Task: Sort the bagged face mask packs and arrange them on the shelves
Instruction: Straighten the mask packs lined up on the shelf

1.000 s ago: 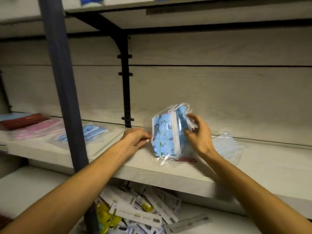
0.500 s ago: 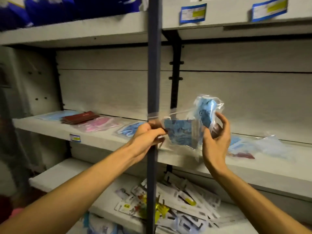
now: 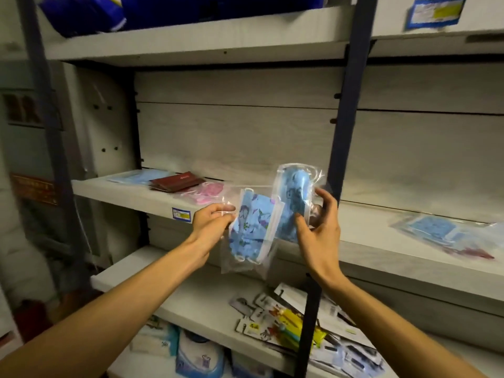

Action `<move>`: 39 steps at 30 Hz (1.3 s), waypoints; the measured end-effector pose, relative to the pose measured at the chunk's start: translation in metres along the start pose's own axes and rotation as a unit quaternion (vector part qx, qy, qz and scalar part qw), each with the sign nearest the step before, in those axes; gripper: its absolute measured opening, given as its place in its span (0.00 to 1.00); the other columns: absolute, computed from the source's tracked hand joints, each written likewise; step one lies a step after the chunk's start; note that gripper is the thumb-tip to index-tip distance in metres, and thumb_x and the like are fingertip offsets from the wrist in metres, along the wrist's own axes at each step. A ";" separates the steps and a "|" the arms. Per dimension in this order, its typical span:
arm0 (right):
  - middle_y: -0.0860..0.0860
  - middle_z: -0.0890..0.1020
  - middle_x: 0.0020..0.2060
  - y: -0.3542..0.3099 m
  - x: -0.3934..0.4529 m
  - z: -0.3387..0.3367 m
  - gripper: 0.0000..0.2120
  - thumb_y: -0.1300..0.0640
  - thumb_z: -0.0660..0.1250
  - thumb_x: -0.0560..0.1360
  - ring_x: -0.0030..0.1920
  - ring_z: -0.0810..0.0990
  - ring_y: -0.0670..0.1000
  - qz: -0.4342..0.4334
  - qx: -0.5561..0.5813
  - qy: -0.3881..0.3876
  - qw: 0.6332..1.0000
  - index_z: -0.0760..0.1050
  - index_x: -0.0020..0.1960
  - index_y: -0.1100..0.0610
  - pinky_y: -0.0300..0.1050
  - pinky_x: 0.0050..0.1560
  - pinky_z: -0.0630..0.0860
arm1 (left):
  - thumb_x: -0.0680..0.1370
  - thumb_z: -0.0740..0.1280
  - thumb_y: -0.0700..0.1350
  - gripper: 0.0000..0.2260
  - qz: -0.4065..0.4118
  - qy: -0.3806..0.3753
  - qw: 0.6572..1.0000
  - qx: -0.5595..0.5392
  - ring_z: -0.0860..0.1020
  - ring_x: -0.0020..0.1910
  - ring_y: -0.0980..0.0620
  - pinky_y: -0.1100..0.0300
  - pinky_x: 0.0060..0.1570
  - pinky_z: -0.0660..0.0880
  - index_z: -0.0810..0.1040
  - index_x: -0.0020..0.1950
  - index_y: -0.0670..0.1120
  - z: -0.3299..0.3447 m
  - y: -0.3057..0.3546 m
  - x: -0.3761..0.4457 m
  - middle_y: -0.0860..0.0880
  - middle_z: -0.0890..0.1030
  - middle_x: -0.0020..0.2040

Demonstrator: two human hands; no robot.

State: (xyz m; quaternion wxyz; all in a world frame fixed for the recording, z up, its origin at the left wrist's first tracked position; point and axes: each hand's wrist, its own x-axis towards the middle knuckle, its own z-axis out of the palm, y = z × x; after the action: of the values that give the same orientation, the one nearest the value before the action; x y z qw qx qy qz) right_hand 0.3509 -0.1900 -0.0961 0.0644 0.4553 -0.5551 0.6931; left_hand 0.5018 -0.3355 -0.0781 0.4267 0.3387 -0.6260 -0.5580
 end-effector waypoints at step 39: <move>0.44 0.74 0.59 0.061 0.110 0.148 0.34 0.66 0.66 0.78 0.56 0.80 0.47 -0.053 -0.081 0.081 0.992 0.57 0.78 0.48 0.43 0.48 0.84 | 0.81 0.67 0.52 0.16 0.308 -0.179 0.837 0.415 0.75 0.67 0.47 0.54 0.65 0.71 0.78 0.65 0.47 -0.064 -0.031 0.240 0.49 0.72 0.71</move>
State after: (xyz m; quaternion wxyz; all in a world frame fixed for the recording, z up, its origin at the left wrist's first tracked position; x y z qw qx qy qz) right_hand 0.3340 -0.3811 -0.0665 0.1823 0.4196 -0.5778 0.6759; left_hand 0.4610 -0.5821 -0.0700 0.2771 0.1679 -0.9362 -0.1363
